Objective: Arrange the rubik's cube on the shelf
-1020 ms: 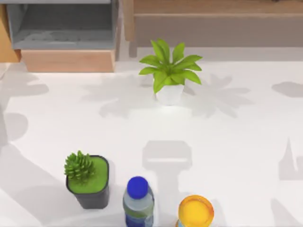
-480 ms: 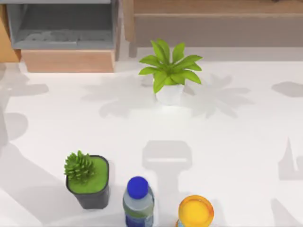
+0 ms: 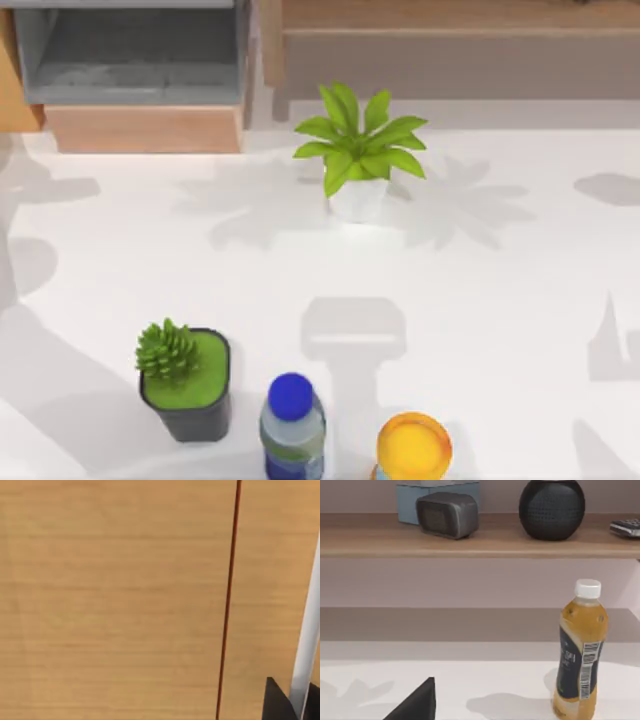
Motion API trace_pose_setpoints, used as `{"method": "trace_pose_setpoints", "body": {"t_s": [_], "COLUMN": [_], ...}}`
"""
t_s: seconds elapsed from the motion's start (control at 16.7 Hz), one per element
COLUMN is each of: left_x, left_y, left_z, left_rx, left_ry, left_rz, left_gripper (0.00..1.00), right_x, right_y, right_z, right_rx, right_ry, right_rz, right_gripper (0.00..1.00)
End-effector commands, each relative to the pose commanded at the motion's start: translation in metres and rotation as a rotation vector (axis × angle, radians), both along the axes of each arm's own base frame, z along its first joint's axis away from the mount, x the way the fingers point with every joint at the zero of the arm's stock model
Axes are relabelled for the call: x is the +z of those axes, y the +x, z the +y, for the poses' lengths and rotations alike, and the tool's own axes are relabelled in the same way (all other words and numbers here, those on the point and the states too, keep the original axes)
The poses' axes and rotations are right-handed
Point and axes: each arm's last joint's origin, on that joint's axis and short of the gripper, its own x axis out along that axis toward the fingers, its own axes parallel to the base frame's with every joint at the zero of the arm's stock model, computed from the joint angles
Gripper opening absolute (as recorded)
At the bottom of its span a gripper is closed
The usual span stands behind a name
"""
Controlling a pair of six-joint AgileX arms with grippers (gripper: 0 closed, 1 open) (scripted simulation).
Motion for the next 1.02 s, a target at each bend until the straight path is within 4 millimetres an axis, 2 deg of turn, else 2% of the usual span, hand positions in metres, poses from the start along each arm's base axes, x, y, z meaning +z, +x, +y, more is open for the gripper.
{"method": "trace_pose_setpoints", "body": {"t_s": [0.42, 0.84, 1.02], "left_x": [-0.003, -0.008, -0.005], "left_y": [-0.005, -0.058, -0.064], "left_z": [0.003, 0.001, 0.003], "left_rx": [0.002, 0.005, 0.003], "left_ry": [-0.011, -0.019, -0.013], "left_rz": [0.01, 0.028, 0.018], "left_gripper": [0.0, 0.0, 0.0], "right_x": [0.0, 0.0, 0.0], "right_y": [0.0, 0.0, 0.0], "right_z": [0.0, 0.0, 0.0], "right_rx": [0.0, 0.0, 0.0], "right_ry": [0.0, 0.0, 0.0], "right_rz": [0.0, 0.0, 0.0], "right_gripper": [1.0, 1.0, 1.0]}}
